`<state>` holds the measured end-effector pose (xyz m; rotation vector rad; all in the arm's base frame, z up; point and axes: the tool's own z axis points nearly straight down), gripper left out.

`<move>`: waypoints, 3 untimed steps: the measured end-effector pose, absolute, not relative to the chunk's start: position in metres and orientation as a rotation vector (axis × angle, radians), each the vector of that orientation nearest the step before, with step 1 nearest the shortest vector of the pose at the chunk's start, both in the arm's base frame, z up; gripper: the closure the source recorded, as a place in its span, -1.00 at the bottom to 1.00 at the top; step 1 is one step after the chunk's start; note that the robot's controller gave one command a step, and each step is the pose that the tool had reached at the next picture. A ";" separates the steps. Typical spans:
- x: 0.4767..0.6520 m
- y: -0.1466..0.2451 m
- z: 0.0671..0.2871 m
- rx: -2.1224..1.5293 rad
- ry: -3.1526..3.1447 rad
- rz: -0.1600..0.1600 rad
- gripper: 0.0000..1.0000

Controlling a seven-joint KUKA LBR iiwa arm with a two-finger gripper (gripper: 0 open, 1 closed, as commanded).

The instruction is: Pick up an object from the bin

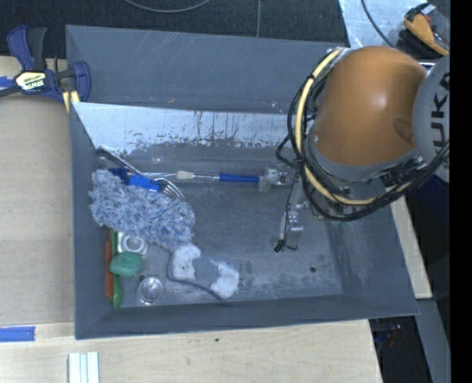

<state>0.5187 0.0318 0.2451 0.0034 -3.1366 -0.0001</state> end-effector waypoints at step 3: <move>0.505 0.111 0.158 0.472 -3.123 0.004 -1.00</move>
Offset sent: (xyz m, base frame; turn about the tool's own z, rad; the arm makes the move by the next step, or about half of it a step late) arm -0.0192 0.0744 -0.1751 -0.1232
